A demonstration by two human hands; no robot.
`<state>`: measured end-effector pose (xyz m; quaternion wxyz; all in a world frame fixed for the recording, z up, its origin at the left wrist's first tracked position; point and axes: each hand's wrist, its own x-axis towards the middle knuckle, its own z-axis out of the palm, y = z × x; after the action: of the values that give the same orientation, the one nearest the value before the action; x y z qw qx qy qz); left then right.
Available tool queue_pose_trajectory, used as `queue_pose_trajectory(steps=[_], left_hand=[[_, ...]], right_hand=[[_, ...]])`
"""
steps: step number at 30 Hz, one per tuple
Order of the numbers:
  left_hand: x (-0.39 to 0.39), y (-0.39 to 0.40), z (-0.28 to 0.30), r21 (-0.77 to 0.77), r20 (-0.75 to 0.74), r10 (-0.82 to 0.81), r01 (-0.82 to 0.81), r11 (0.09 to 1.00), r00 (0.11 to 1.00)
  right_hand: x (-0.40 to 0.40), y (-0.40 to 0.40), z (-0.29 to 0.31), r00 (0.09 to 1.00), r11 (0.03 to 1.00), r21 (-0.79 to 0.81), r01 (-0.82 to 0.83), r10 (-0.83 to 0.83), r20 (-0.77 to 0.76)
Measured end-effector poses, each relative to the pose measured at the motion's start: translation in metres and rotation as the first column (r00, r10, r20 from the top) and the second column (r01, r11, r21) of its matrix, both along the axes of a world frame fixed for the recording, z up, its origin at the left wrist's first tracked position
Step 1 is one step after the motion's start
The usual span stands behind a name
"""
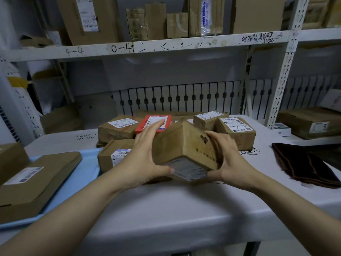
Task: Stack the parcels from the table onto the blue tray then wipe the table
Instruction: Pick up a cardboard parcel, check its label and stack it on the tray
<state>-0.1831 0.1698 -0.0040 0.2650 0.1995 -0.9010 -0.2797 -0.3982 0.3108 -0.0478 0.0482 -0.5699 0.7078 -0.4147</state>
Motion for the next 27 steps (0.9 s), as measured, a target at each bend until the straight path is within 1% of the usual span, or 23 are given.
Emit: queue_pose_trajectory(steps=[3,5,7,10,12,14,15,18,21,24,27], left_hand=[[0.002,-0.003,-0.003,0.023,0.02,-0.016,0.015,1.0,1.0],[0.004,-0.005,-0.004,0.051,0.03,-0.028,0.027,0.998,0.999],[0.006,-0.006,-0.005,0.084,0.013,-0.029,0.028,0.996,0.999],[0.011,-0.007,-0.005,0.165,-0.041,-0.041,0.048,0.985,0.998],[0.017,-0.011,-0.006,0.234,-0.072,-0.037,0.053,0.971,0.997],[0.023,-0.014,-0.008,0.291,-0.086,-0.044,0.068,0.954,0.995],[0.026,-0.015,-0.009,0.308,-0.081,-0.049,0.072,0.949,0.995],[0.029,-0.017,-0.012,0.333,-0.084,-0.053,0.079,0.94,0.995],[0.03,-0.02,-0.013,0.373,-0.102,-0.053,0.088,0.924,0.993],[0.03,-0.022,-0.013,0.405,-0.097,-0.054,0.088,0.91,0.994],[0.032,-0.023,-0.014,0.425,-0.068,-0.063,0.086,0.901,0.996]], right_hand=[[0.001,-0.001,0.004,0.992,1.0,-0.009,0.0,-0.001,-0.124],[0.002,0.0,0.006,0.987,1.0,-0.027,-0.017,0.012,-0.163],[0.003,0.0,0.006,0.986,0.997,-0.054,-0.048,0.039,-0.16],[0.002,0.002,0.005,0.994,0.987,-0.131,-0.099,0.092,-0.057],[-0.001,0.004,0.003,0.986,0.979,-0.164,-0.122,0.138,0.09],[-0.002,0.009,0.001,0.943,0.976,-0.156,-0.151,0.19,0.274],[-0.002,0.011,-0.001,0.92,0.976,-0.145,-0.162,0.203,0.337],[0.0,0.015,-0.003,0.851,0.967,-0.128,-0.219,0.254,0.459],[0.002,0.014,-0.004,0.804,0.951,-0.149,-0.271,0.309,0.509],[-0.002,0.012,-0.002,0.802,0.955,-0.161,-0.25,0.297,0.519],[-0.006,0.012,0.0,0.821,0.963,-0.152,-0.224,0.27,0.503]])
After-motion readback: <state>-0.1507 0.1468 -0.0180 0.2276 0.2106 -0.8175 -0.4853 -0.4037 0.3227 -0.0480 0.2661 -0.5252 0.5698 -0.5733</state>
